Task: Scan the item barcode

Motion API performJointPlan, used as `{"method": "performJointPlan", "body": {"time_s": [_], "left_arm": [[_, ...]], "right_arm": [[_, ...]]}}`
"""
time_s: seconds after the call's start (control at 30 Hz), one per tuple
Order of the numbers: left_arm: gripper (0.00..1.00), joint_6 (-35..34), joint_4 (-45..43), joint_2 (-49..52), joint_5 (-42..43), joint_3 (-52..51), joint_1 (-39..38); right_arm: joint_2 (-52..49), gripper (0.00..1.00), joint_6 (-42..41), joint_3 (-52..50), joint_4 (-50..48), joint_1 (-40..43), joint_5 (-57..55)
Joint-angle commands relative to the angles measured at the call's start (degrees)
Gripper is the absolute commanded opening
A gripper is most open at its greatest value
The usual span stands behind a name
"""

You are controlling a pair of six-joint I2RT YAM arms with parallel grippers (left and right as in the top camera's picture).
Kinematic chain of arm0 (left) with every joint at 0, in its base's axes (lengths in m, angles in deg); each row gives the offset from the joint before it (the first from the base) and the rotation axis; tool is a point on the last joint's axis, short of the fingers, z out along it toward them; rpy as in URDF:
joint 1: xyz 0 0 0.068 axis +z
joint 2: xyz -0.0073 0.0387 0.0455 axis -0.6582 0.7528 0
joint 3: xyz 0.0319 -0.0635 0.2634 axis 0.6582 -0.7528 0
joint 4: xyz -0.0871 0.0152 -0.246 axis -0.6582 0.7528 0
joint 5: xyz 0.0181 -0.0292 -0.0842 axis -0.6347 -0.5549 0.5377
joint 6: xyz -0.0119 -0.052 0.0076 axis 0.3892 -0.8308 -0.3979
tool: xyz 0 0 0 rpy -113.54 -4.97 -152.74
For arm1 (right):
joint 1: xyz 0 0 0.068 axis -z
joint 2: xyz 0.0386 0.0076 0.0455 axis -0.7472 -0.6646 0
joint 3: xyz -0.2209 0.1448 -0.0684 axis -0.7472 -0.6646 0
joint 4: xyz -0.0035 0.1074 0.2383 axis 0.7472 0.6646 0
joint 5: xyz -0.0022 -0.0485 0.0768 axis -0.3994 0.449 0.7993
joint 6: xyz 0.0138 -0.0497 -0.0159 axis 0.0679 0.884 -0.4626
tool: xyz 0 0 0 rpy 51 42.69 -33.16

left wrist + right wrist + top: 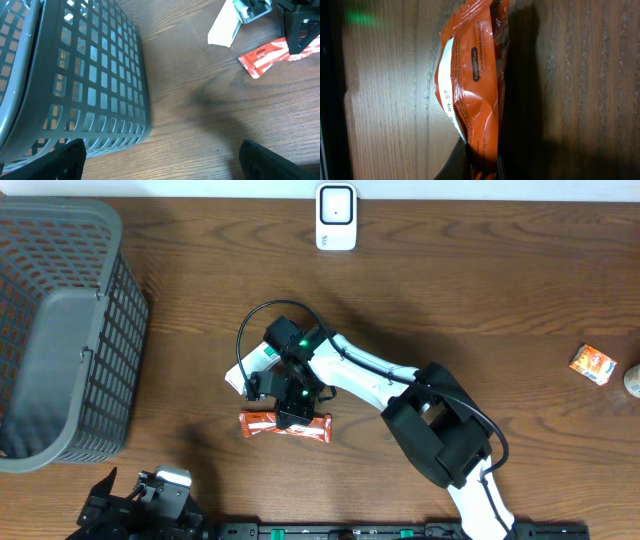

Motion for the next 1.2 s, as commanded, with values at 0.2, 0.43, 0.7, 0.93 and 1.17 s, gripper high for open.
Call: {"method": "performJointPlan", "body": {"time_s": [0.2, 0.43, 0.7, 0.93, 1.17], "left_arm": [[0.98, 0.11, 0.0, -0.07, -0.28, 0.17, -0.24], [0.98, 0.11, 0.0, -0.07, -0.28, 0.17, -0.24], [0.98, 0.11, 0.0, -0.07, -0.28, 0.17, -0.24], [0.98, 0.11, 0.0, -0.07, -0.28, 0.17, -0.24], [0.98, 0.11, 0.0, -0.07, -0.28, 0.17, -0.24]], "right_arm": [[-1.03, 0.01, -13.6, 9.01, 2.21, 1.2, -3.87], [-1.01, 0.01, -35.95, 22.18, 3.89, 1.62, -10.84], [-0.81, 0.01, -65.09, 28.09, 5.55, 5.16, -15.5], [-0.11, 0.02, -73.07, 28.09, 10.58, 6.43, -16.79], [5.44, 0.01, -69.02, 28.02, 17.27, 6.29, -23.69]]}}
